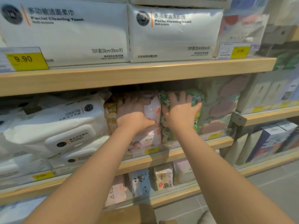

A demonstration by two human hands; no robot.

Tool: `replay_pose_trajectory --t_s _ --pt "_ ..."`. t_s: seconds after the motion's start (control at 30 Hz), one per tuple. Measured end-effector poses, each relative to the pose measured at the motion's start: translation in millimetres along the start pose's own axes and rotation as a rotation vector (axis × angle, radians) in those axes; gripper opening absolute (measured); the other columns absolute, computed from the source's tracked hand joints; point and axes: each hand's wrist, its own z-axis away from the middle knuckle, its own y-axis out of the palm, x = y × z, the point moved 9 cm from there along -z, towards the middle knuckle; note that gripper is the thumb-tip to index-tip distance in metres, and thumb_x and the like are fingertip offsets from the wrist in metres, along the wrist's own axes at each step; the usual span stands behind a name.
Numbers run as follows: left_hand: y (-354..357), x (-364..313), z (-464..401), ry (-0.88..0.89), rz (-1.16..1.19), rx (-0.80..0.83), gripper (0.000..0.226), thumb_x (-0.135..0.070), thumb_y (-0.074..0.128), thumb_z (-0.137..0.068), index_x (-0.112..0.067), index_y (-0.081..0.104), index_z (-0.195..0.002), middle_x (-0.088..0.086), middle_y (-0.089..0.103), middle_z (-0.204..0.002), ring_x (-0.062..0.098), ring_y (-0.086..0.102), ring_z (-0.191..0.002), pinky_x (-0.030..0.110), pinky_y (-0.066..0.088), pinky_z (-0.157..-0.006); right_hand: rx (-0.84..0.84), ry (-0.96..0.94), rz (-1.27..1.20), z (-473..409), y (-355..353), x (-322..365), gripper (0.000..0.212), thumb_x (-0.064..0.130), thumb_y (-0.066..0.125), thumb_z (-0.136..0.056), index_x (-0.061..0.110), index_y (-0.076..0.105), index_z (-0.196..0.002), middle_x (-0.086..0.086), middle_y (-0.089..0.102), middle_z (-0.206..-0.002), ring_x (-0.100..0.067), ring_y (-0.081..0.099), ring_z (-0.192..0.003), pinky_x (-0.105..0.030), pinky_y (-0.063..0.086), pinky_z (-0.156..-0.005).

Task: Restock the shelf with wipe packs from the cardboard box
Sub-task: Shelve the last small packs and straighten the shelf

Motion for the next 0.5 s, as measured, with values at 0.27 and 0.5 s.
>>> replay_pose_trajectory --t_s 0.27,0.5 --pt "-16 -10 1 0.123 -0.06 -0.172 0.08 -0.07 0.06 -0.061 -0.028 0.042 -0.127 0.001 0.046 -0.13 0.024 0.04 -0.117 0.038 0.028 -0.097 -0.079 -0.233 0.068 13 2 -16 0.074 0.053 0.064 -0.079 0.027 0.034 -0.141 -0.011 0.054 -0.129 -0.033 0.048 -0.119 -0.058 0.031 -0.094" --pt "-16 -11 4 0.145 -0.022 -0.119 0.078 -0.067 0.06 -0.066 -0.027 0.041 -0.13 0.002 0.043 -0.133 0.025 0.037 -0.121 0.037 0.028 -0.097 -0.03 -0.189 0.057 8 3 -9 0.074 0.054 0.059 -0.083 0.032 0.025 -0.145 -0.009 0.043 -0.139 -0.029 0.035 -0.132 -0.058 0.022 -0.101"
